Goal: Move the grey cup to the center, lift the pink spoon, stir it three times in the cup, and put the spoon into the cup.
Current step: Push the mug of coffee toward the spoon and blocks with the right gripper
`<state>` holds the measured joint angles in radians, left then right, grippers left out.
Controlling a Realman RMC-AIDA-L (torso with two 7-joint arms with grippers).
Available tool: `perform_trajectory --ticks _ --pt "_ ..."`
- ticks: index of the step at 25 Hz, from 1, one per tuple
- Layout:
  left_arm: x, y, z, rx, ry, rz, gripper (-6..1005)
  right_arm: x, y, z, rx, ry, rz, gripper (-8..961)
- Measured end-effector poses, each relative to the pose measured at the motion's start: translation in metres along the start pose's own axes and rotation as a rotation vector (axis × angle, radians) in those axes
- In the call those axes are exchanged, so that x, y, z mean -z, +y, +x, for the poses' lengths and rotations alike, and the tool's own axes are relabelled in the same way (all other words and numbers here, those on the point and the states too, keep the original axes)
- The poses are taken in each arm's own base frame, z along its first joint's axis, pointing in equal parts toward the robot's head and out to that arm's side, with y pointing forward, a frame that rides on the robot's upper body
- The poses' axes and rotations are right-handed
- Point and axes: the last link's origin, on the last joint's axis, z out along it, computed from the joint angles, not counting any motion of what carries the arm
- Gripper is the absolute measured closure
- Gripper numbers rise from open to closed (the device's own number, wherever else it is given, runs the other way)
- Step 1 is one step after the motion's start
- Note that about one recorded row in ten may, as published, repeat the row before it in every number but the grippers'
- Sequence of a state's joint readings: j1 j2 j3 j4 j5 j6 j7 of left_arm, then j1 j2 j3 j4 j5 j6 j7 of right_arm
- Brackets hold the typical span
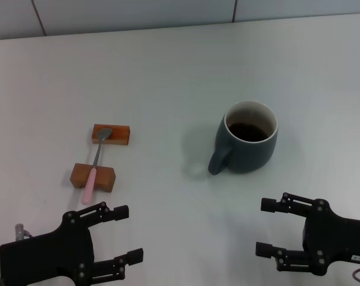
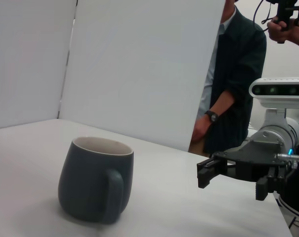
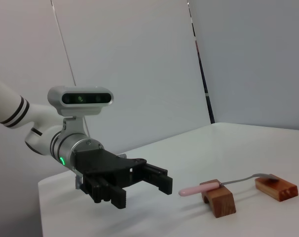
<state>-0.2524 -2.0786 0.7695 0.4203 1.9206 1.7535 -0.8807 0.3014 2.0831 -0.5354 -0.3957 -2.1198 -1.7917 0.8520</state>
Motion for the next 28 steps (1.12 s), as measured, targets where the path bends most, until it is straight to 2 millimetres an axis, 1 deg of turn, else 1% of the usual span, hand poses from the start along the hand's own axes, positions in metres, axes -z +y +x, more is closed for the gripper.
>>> perform_trajectory --ticks 16,17,18,19,20,22,23,24,26,27,28 --pt "-0.003 -0.001 0.001 -0.003 -0.008 -0.016 205 0.001 0.001 0.001 -0.001 -0.001 0.004 208" --pt "-0.003 -0.001 0.001 -0.002 -0.008 -0.016 206 0.001 0.001 0.001 0.008 -0.007 0.008 211" --pt "-0.003 -0.001 0.001 -0.002 -0.008 -0.016 206 0.004 0.002 -0.003 0.048 -0.084 0.066 215" --pt "-0.003 -0.001 0.001 -0.002 -0.008 -0.016 206 0.004 0.002 -0.003 0.048 -0.084 0.066 218" --pt "-0.003 -0.001 0.001 -0.002 -0.007 -0.015 206 0.007 0.003 -0.005 0.077 -0.152 0.129 222" --pt "-0.004 -0.001 0.001 -0.002 -0.005 -0.016 207 0.015 0.005 -0.007 0.154 -0.299 0.32 229" --pt "-0.004 -0.001 0.001 -0.003 -0.003 -0.018 207 0.024 0.007 -0.004 0.245 -0.4 0.572 232" --pt "-0.004 -0.001 0.001 -0.003 -0.003 -0.018 207 0.024 0.007 -0.004 0.245 -0.4 0.572 236" --pt "-0.005 -0.001 0.001 -0.001 -0.002 -0.019 207 0.029 0.005 0.004 0.318 -0.411 0.855 243" --pt "-0.005 -0.001 0.001 -0.001 -0.001 -0.02 208 0.029 0.003 0.007 0.342 -0.389 0.947 246" --pt "-0.006 -0.001 0.001 -0.001 -0.001 -0.022 208 0.024 -0.003 0.015 0.361 -0.314 1.09 250"
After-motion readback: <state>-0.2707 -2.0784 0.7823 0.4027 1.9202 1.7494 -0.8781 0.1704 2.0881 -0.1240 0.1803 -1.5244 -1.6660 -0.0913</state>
